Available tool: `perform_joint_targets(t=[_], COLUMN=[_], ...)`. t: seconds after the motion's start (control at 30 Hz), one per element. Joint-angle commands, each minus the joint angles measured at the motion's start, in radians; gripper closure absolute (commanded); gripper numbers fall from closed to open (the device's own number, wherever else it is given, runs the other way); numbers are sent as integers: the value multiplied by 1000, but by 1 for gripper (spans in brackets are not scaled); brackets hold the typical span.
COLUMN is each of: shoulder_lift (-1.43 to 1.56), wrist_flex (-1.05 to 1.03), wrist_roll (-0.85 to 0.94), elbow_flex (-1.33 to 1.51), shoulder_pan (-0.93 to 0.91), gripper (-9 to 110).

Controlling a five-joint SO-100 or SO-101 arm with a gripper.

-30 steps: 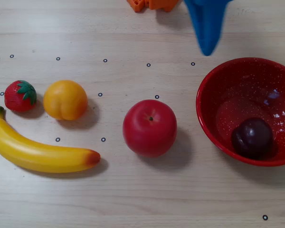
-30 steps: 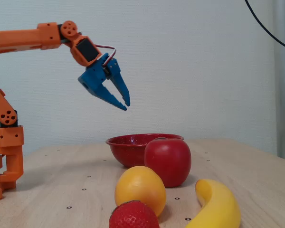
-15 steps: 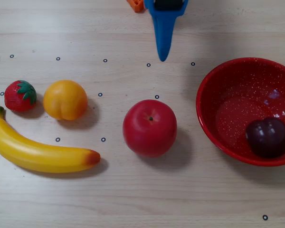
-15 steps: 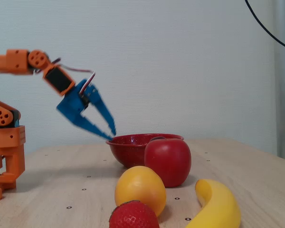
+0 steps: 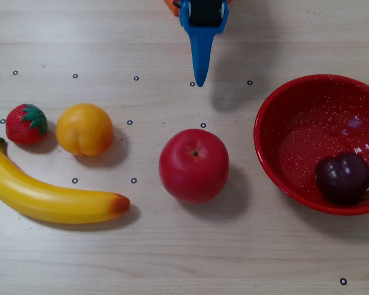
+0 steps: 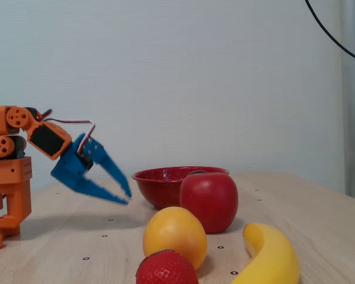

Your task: Put plum in the red bowl.

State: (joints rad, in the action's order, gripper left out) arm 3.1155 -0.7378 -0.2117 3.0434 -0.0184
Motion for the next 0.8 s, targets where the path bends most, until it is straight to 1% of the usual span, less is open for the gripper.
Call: perform_joint_targets(t=[0.0, 0.27, 0.47, 0.57, 0.77], shoulder_lift=[74, 115, 115, 115, 115], wrist_flex=[14, -8, -67, -129, -138], wrist_roll=[8, 69, 115, 135, 141], elbow_flex=[34, 75, 75, 77, 77], shoulder_pan=[23, 28, 25, 15, -5], gripper=[101, 101, 101, 101, 101])
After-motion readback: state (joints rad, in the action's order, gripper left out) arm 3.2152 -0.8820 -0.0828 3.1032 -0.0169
